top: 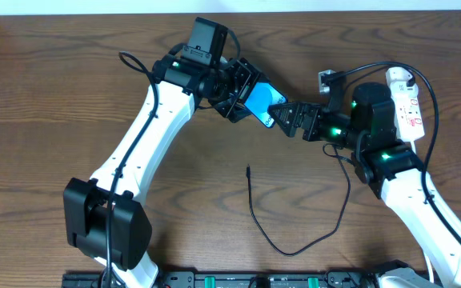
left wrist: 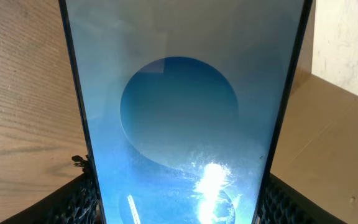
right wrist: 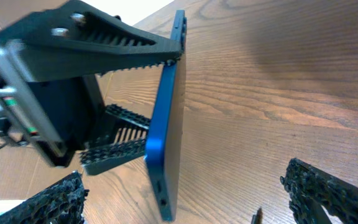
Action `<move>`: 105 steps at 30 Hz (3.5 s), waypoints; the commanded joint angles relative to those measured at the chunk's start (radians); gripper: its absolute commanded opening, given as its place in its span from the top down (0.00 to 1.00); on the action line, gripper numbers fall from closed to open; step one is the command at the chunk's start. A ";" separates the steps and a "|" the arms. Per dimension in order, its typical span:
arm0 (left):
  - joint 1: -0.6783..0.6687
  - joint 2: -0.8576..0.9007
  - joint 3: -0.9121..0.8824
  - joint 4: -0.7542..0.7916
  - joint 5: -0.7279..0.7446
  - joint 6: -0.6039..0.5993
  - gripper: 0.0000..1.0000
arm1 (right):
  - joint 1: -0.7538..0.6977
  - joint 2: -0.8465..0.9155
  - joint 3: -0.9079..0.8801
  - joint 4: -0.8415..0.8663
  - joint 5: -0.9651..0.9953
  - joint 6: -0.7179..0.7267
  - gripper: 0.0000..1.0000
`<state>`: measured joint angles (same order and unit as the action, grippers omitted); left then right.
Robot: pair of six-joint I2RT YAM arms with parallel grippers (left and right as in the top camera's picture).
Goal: Plug charger to phone and switch on socket
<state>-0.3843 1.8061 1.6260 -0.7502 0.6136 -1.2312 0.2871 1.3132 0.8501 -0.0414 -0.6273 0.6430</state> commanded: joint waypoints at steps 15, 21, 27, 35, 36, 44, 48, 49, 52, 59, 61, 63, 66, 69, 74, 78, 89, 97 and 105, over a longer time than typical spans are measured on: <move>-0.055 -0.035 0.011 0.009 -0.001 -0.021 0.93 | 0.010 0.048 0.022 0.021 0.027 -0.024 0.02; -0.068 -0.035 0.011 0.023 -0.002 -0.043 0.93 | 0.010 0.048 0.022 0.023 0.027 -0.024 0.10; -0.080 -0.035 0.011 0.039 -0.002 -0.080 0.93 | 0.024 0.048 0.022 0.023 0.037 -0.024 0.21; -0.088 -0.035 0.011 0.038 -0.002 -0.103 0.93 | 0.044 0.048 0.022 0.024 0.069 -0.024 0.38; -0.091 -0.035 0.011 0.039 -0.002 -0.104 0.93 | 0.044 0.048 0.022 0.024 0.071 -0.024 0.39; -0.106 -0.035 0.011 0.039 -0.002 -0.107 0.93 | 0.047 0.048 0.022 0.027 0.076 -0.024 0.51; -0.106 -0.035 0.011 0.038 -0.002 -0.107 0.93 | 0.047 0.048 0.022 0.032 0.076 -0.024 0.54; -0.106 -0.035 0.011 0.038 -0.002 -0.107 0.93 | 0.047 0.048 0.022 0.032 0.076 -0.023 0.57; -0.106 -0.035 0.011 0.038 -0.002 -0.107 0.93 | 0.047 0.048 0.022 0.038 0.077 -0.023 0.65; -0.106 -0.035 0.011 0.038 -0.002 -0.107 0.93 | 0.047 0.048 0.022 0.049 0.076 -0.023 0.84; -0.106 -0.035 0.011 0.038 -0.005 -0.107 0.93 | 0.047 0.048 0.022 0.049 0.076 -0.023 0.90; -0.106 -0.035 0.011 0.039 -0.006 -0.107 0.93 | 0.047 0.048 0.022 0.050 0.076 -0.023 0.97; -0.106 -0.035 0.011 0.039 -0.006 -0.107 0.93 | 0.047 0.048 0.022 0.050 0.075 -0.013 0.99; -0.106 -0.035 0.011 0.039 -0.006 -0.106 0.93 | 0.047 0.048 0.022 0.054 0.076 -0.011 0.99; -0.103 -0.035 0.011 0.038 -0.005 -0.076 0.44 | 0.041 0.048 0.022 0.073 0.076 -0.012 0.99; -0.087 -0.037 0.011 0.037 0.006 -0.037 0.14 | 0.016 0.048 0.022 0.076 0.076 -0.011 0.99; -0.032 -0.090 0.011 0.034 0.083 0.001 0.13 | -0.066 0.048 0.022 0.076 0.076 0.097 0.99; 0.006 -0.143 0.011 0.034 0.083 0.008 0.13 | -0.080 0.048 0.022 0.187 0.053 0.474 0.99; 0.040 -0.146 0.011 0.053 0.093 0.007 0.13 | -0.079 0.048 0.022 0.347 0.006 0.911 0.99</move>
<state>-0.3561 1.6733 1.6260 -0.7105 0.6941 -1.2407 0.2146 1.3678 0.8501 0.2859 -0.5816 1.3186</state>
